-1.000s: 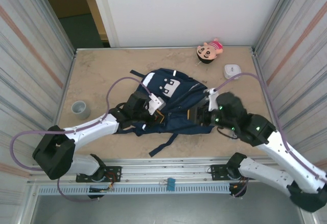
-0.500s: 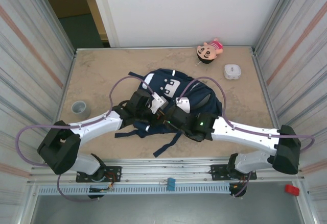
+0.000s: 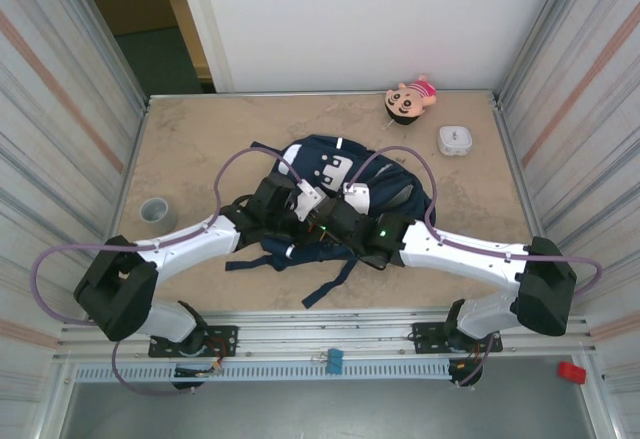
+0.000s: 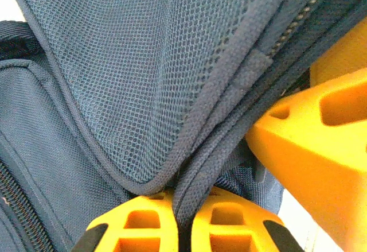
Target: Pack the student bag
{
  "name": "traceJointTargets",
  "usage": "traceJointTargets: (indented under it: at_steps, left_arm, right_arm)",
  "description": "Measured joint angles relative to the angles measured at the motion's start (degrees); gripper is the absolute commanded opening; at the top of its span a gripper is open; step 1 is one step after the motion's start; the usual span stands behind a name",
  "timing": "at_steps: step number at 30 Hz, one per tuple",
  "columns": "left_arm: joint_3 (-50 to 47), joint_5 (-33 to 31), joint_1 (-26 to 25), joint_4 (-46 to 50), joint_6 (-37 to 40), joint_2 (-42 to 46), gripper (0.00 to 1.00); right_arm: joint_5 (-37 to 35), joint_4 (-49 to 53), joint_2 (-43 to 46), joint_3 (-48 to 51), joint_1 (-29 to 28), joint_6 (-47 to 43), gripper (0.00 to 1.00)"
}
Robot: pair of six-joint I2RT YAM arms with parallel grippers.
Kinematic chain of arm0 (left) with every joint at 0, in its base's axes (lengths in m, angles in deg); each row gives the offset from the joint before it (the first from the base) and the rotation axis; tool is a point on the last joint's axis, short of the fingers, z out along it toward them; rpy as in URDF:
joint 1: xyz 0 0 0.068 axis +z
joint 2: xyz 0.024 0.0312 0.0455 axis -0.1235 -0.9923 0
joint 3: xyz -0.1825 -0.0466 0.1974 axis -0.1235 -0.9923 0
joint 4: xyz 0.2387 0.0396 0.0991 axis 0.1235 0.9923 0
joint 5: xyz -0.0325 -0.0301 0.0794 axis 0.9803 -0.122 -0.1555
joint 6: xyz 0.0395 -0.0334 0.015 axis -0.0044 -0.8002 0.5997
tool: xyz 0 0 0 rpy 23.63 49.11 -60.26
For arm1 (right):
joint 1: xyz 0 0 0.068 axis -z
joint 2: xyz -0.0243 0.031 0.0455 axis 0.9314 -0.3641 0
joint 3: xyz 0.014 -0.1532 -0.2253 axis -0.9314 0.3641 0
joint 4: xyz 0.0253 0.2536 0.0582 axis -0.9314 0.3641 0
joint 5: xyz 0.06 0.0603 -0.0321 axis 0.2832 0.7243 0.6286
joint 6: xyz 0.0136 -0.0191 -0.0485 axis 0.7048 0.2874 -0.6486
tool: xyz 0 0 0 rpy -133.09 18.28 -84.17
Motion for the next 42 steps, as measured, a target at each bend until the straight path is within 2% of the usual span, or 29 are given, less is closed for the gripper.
traceJointTargets:
  at_steps: [5,13,17,25,32,35,39,42]
  left_arm:
    - [0.2,0.0,0.0,0.3,0.0,0.0,0.0]
    - [1.2,-0.3,0.0,1.0,0.3,-0.5,0.0]
    - [1.8,-0.2,-0.3,1.2,0.6,-0.5,0.0]
    - [2.4,0.0,-0.3,0.9,0.7,-0.5,0.0]
    - [2.4,-0.3,-0.3,0.7,0.9,-0.5,0.0]
    - [2.4,-0.3,-0.3,0.6,1.1,-0.5,0.0]
    - [2.4,-0.5,-0.4,1.0,1.5,-0.5,0.0]
    - [2.4,-0.7,-0.3,1.9,1.6,-0.5,0.0]
  right_arm:
    - [0.0,1.0,0.0,0.0,0.3,0.8,0.34]
    - [1.7,2.7,-0.8,-1.3,1.0,2.0,0.12]
    - [1.1,4.2,0.2,-1.5,1.0,2.0,0.06]
    - [3.7,4.5,5.5,0.2,4.0,1.1,0.01]
    - [10.5,7.3,8.9,0.7,10.4,-2.6,0.01]
    - [14.1,7.3,11.4,2.5,14.0,-5.8,0.02]
    - [19.5,5.9,13.7,4.7,17.2,-12.1,0.19]
    - [22.0,5.4,13.9,5.6,18.7,-16.0,0.27]
